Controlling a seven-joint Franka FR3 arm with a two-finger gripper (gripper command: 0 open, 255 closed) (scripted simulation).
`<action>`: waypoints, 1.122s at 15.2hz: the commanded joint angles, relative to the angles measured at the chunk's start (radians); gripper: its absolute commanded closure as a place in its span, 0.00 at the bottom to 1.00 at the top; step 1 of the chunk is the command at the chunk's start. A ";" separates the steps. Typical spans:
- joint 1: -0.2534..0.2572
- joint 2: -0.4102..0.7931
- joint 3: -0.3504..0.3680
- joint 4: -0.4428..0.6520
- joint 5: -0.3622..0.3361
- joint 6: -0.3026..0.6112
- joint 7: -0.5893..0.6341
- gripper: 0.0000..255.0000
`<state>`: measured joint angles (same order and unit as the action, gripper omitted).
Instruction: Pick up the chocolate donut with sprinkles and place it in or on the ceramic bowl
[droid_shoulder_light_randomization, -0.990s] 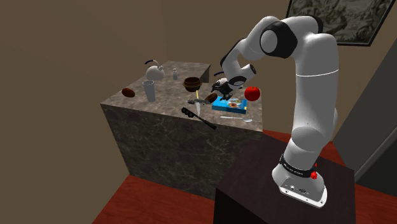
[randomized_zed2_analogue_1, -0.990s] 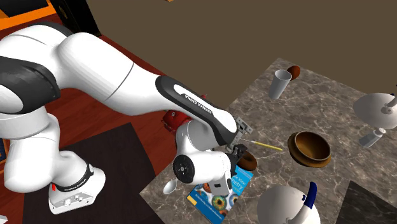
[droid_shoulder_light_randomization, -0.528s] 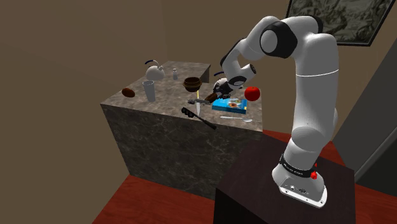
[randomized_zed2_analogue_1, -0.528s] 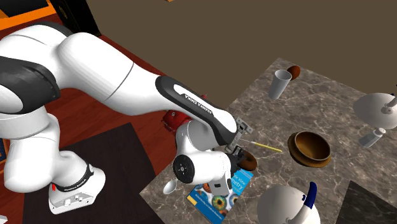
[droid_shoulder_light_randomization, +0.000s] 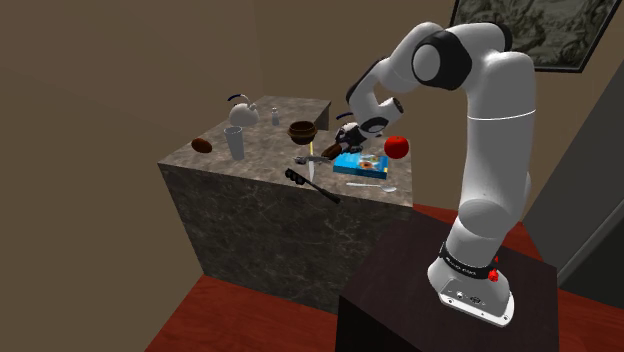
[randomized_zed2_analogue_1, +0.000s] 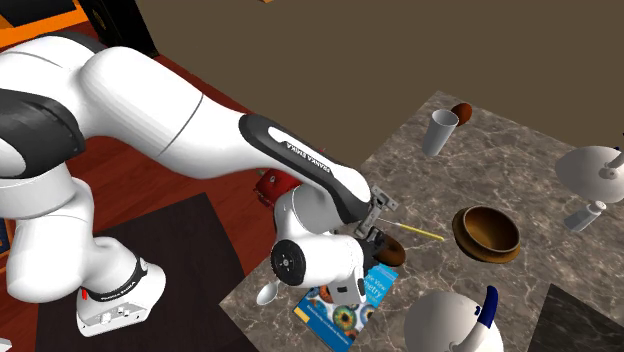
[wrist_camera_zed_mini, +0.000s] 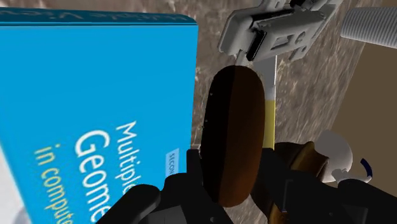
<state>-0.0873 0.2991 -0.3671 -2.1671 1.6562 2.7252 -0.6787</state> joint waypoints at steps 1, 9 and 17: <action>0.004 -0.020 -0.004 -0.005 -0.036 0.004 0.034 1.00; 0.025 -0.109 -0.023 -0.028 -0.206 0.020 0.194 1.00; 0.045 -0.194 -0.044 -0.041 -0.392 0.022 0.367 1.00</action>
<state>-0.0453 0.1212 -0.4080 -2.2028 1.2921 2.7464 -0.3357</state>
